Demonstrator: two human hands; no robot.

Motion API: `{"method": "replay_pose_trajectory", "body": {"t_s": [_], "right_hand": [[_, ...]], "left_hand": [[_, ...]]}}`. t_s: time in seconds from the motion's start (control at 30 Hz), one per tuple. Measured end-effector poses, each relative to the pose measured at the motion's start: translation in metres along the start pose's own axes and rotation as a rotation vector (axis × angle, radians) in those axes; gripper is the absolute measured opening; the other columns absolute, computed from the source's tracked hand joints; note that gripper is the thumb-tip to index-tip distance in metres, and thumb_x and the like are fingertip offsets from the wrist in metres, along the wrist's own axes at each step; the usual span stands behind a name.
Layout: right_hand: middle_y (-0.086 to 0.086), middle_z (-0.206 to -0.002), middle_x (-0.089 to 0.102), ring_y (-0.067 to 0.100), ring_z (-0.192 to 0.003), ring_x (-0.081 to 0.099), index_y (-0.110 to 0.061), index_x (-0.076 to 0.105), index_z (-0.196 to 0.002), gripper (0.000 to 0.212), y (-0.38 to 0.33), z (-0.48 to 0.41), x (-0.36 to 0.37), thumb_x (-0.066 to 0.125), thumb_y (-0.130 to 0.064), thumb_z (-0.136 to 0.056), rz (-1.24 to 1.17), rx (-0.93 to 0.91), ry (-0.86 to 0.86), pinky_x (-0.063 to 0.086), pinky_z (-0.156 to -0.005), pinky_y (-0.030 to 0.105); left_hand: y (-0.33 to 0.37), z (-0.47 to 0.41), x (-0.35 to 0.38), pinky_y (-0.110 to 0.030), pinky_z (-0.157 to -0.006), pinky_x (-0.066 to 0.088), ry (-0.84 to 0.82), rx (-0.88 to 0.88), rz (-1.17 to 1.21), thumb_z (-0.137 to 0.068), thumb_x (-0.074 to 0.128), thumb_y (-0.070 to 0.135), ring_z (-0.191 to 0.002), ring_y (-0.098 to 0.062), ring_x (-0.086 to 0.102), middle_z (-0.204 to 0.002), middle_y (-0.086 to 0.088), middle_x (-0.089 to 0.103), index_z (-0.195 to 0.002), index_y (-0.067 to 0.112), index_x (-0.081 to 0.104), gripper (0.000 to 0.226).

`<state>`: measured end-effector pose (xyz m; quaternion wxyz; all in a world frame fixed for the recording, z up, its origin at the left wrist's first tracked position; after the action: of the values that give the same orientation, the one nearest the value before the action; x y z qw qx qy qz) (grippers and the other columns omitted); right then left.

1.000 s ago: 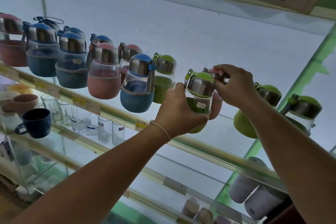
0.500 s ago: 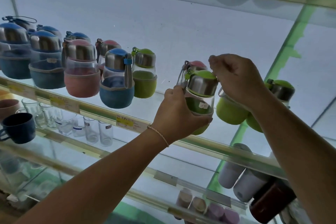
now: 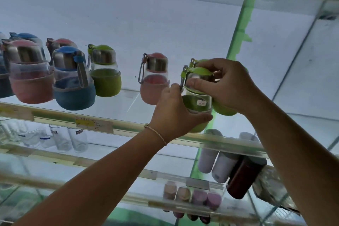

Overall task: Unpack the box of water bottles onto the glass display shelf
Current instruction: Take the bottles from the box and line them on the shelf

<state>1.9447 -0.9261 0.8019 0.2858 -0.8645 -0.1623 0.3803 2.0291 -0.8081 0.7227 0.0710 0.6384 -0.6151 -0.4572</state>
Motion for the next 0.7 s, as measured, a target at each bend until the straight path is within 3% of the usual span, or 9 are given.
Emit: {"method": "replay_pose_trajectory", "body": {"t_s": [0.07, 0.13, 0.33, 0.47, 0.7], "right_hand": [[-0.014, -0.093, 0.073, -0.002, -0.08, 0.069, -0.029, 0.072, -0.112, 0.049, 0.005, 0.002, -0.008, 0.088, -0.045, -0.068, -0.007, 0.008, 0.002, 0.053, -0.072, 0.016], [-0.016, -0.09, 0.072, -0.004, -0.077, 0.068, -0.03, 0.073, -0.109, 0.044, 0.009, 0.004, -0.016, 0.088, -0.042, -0.069, -0.005, 0.012, 0.005, 0.052, -0.069, 0.014], [-0.019, -0.089, 0.07, -0.002, -0.083, 0.066, -0.034, 0.071, -0.103, 0.037, 0.024, 0.011, -0.042, 0.085, -0.045, -0.071, 0.095, 0.016, 0.028, 0.053, -0.077, 0.021], [-0.015, -0.098, 0.072, 0.0, -0.087, 0.066, -0.029, 0.072, -0.114, 0.051, 0.035, 0.015, -0.057, 0.085, -0.05, -0.069, 0.13, 0.039, 0.062, 0.054, -0.082, 0.025], [-0.015, -0.095, 0.072, 0.002, -0.084, 0.067, -0.031, 0.073, -0.11, 0.041, 0.045, 0.021, -0.074, 0.084, -0.045, -0.073, 0.167, 0.064, 0.087, 0.055, -0.078, 0.025]], "left_hand": [[0.007, 0.0, 0.006, -0.031, -0.076, 0.055, -0.011, 0.004, 0.01, -0.053, 0.085, 0.063, -0.091, -0.014, 0.055, -0.102, 0.0, 0.055, -0.108, 0.018, 0.05, 0.079], [0.013, 0.0, 0.013, -0.026, -0.074, 0.052, -0.02, 0.012, 0.02, -0.053, 0.086, 0.062, -0.092, -0.013, 0.055, -0.104, 0.001, 0.056, -0.112, 0.019, 0.05, 0.081], [0.034, -0.001, 0.038, -0.029, -0.088, 0.054, -0.074, 0.022, 0.074, -0.053, 0.086, 0.062, -0.103, -0.012, 0.056, -0.119, 0.002, 0.056, -0.126, 0.023, 0.047, 0.092], [0.046, -0.002, 0.055, -0.024, -0.081, 0.049, -0.099, 0.0, 0.059, -0.055, 0.087, 0.059, -0.1, -0.012, 0.054, -0.119, 0.001, 0.055, -0.122, 0.019, 0.048, 0.087], [0.061, -0.003, 0.074, -0.019, -0.081, 0.037, -0.142, 0.017, 0.082, -0.06, 0.087, 0.053, -0.098, -0.009, 0.042, -0.122, -0.002, 0.047, -0.127, 0.016, 0.045, 0.087]]}}
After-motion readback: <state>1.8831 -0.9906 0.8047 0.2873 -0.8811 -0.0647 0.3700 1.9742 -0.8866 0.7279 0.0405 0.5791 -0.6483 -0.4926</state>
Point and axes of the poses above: each hand's wrist, its own z-axis away from the middle knuckle, its own x-axis out of the palm, y = z × x, the point moved 1 cm from there along -z, towards the middle knuckle
